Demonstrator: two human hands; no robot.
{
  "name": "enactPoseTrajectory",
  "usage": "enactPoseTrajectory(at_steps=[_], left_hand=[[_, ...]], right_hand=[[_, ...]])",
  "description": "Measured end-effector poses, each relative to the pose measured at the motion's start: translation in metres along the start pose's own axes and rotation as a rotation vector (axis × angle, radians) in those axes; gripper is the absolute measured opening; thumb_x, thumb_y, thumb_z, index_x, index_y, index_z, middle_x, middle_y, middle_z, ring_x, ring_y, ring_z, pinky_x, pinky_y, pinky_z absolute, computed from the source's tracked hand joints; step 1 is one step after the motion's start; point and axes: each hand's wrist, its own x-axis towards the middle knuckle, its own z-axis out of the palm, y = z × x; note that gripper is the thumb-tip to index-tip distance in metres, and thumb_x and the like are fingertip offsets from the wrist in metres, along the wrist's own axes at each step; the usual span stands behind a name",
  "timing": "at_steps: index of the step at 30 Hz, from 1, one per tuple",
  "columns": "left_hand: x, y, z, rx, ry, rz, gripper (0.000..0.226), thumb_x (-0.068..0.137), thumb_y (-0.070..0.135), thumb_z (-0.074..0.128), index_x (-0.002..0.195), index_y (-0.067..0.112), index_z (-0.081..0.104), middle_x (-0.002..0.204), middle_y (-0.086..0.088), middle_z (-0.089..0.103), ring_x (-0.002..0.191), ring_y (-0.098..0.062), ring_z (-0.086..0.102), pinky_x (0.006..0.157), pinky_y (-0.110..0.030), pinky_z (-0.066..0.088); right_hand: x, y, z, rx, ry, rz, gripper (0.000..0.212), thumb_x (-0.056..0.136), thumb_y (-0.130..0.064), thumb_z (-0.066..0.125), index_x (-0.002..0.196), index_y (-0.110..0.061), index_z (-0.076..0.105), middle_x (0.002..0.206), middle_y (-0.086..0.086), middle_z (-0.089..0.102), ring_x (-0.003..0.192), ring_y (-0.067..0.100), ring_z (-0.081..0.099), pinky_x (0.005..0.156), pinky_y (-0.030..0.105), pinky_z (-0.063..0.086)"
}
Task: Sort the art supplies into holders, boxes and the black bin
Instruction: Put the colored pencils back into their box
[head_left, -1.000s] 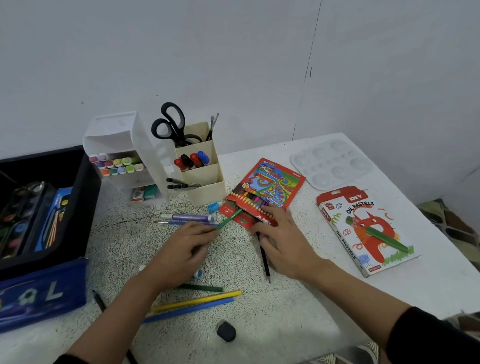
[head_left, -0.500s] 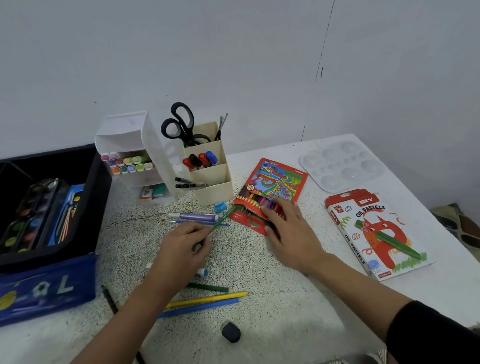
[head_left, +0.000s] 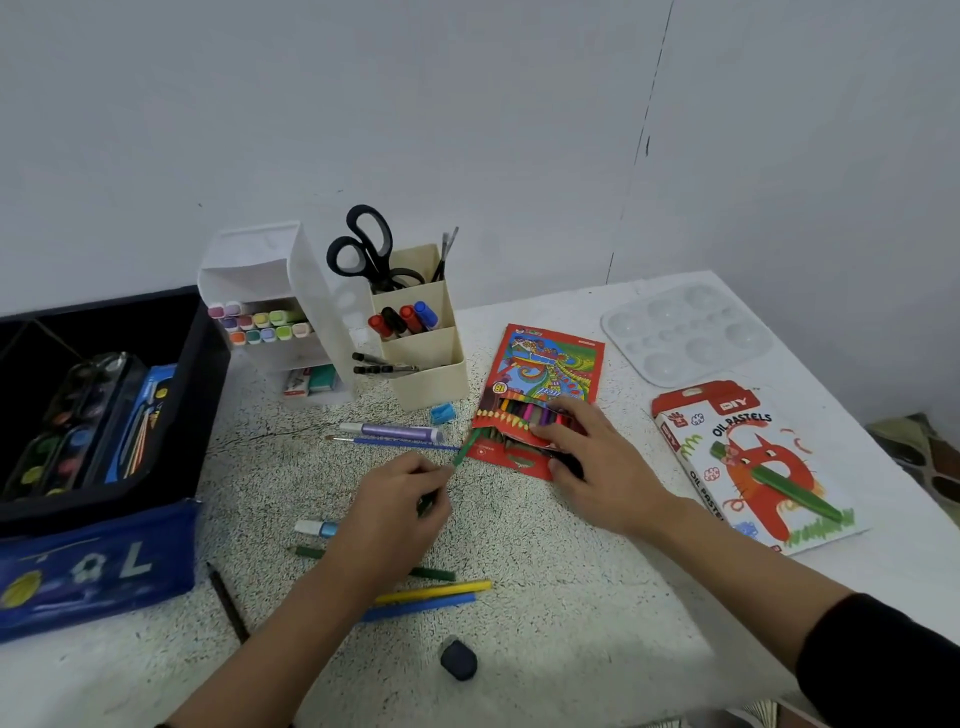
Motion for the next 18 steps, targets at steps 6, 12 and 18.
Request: enactPoseTrajectory(at_steps=[6, 12, 18], left_hand=[[0.029, 0.014, 0.014, -0.053, -0.022, -0.075, 0.024, 0.091, 0.023, 0.073, 0.115, 0.015, 0.076, 0.089, 0.01, 0.067, 0.073, 0.001, 0.061, 0.073, -0.017, 0.056], [0.057, 0.003, -0.002, 0.047, -0.095, -0.034, 0.037, 0.092, 0.047, 0.067, 0.123, 0.027, 0.068, 0.109, 0.012, 0.06, 0.102, -0.006, 0.053, 0.088, -0.03, 0.049], [0.069, -0.014, 0.007, 0.378, -0.537, 0.127, 0.076, 0.089, 0.077, 0.011, 0.157, 0.044, 0.015, 0.165, 0.02, -0.003, 0.153, -0.005, -0.008, 0.12, -0.048, 0.0]], right_hand=[[0.001, 0.003, -0.007, 0.041, -0.031, -0.021, 0.046, 0.086, -0.033, 0.052, 0.13, -0.022, 0.064, 0.151, -0.003, 0.038, 0.136, 0.025, 0.041, 0.104, 0.043, 0.046], [-0.01, -0.001, -0.008, -0.055, 0.08, 0.018, 0.051, 0.085, -0.04, 0.063, 0.134, -0.027, 0.056, 0.14, 0.002, 0.043, 0.126, 0.021, 0.043, 0.103, 0.035, 0.041], [-0.035, -0.011, 0.004, -0.176, 0.213, -0.017, 0.019, 0.092, -0.031, 0.06, 0.106, -0.018, 0.059, 0.103, -0.001, 0.059, 0.083, 0.02, 0.058, 0.064, 0.033, 0.051]])
